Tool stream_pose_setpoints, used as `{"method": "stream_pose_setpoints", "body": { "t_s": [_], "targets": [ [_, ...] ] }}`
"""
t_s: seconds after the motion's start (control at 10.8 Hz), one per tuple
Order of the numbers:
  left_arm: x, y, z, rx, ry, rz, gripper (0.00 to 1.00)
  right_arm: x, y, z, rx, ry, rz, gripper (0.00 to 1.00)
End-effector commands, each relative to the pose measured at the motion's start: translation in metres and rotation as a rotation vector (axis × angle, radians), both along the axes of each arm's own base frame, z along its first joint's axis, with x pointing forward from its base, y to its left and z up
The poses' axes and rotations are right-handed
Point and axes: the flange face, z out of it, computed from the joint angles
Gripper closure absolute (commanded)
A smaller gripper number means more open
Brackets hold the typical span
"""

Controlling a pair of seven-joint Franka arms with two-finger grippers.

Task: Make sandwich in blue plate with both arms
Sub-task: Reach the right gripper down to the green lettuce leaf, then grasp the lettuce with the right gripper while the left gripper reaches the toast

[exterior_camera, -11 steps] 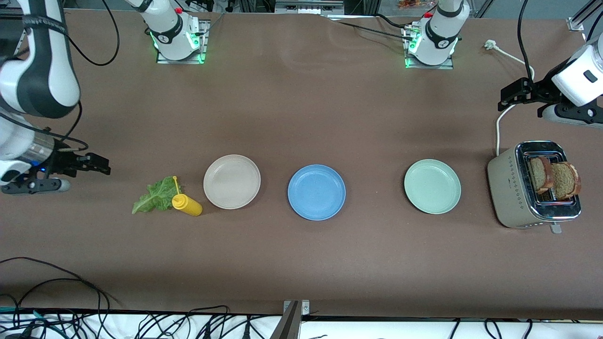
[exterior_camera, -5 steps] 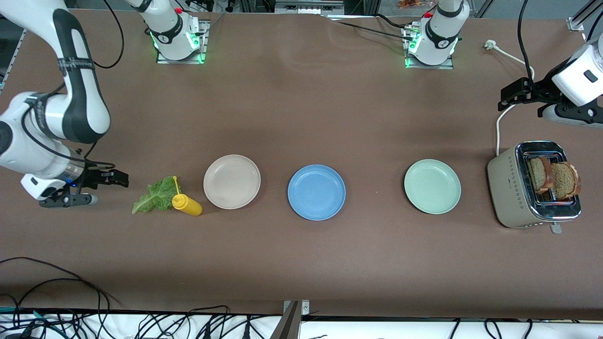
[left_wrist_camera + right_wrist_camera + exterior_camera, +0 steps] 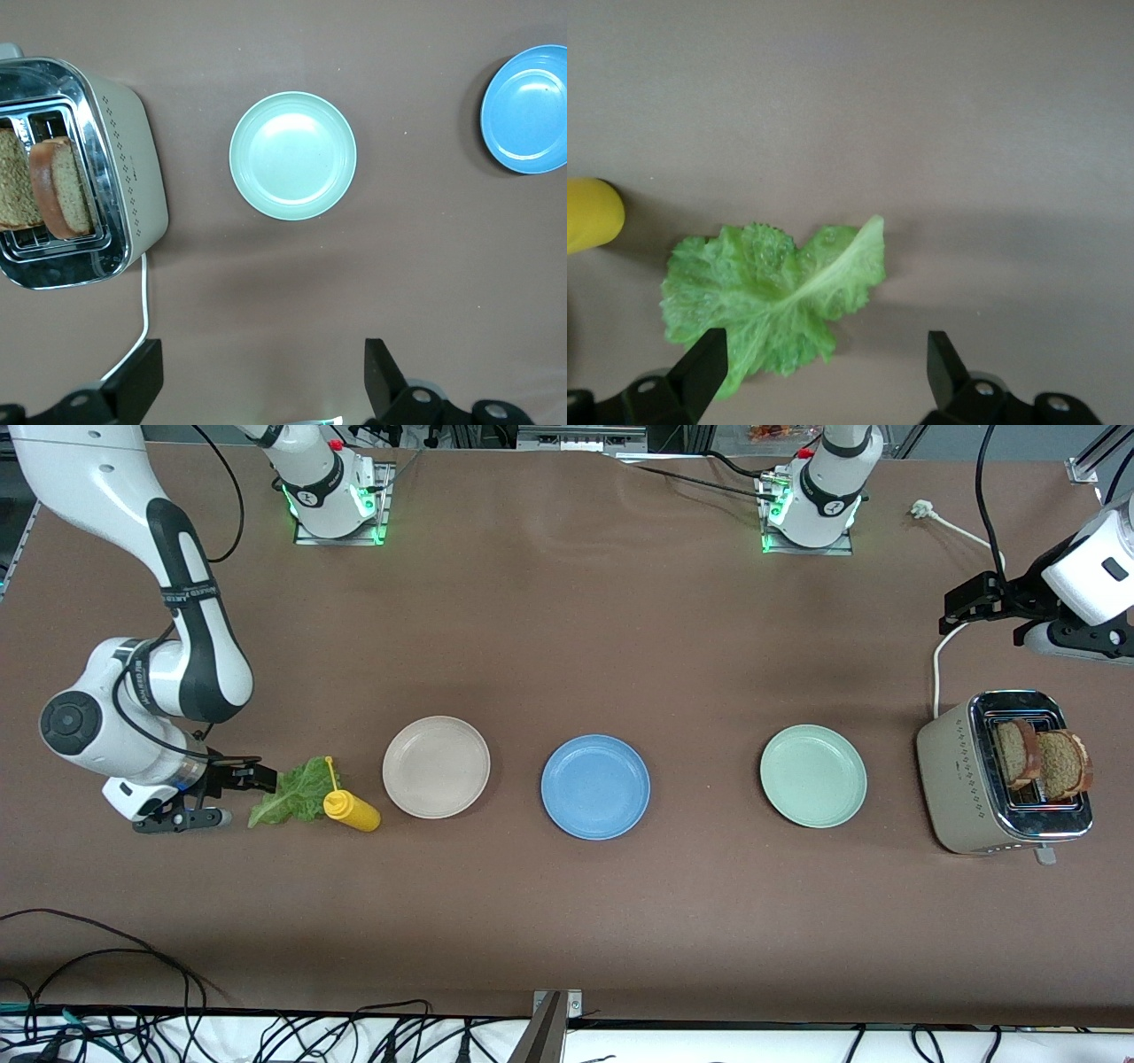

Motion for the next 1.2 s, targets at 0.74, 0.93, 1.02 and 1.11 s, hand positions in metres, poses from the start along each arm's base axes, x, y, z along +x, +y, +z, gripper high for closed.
{"method": "stream_pose_setpoints", "body": {
  "t_s": [0.74, 0.93, 1.02, 1.11],
  "targets": [
    [0.07, 0.096, -0.053, 0.0, 0.053, 0.127, 0.0, 0.007, 0.01, -0.064, 0.021, -0.059, 0.011, 0.0],
    [0.077, 0.13, -0.067, -0.003, 0.055, 0.179, 0.0, 0.006, 0.011, -0.068, 0.021, -0.053, 0.012, 0.16],
    [0.078, 0.137, -0.07, -0.001, 0.049, 0.182, 0.0, 0.005, 0.011, -0.069, 0.021, -0.051, 0.012, 0.2],
    [0.083, 0.148, -0.079, 0.021, 0.036, 0.141, 0.0, 0.006, 0.011, -0.068, 0.022, -0.053, 0.012, 0.2]
  ]
}}
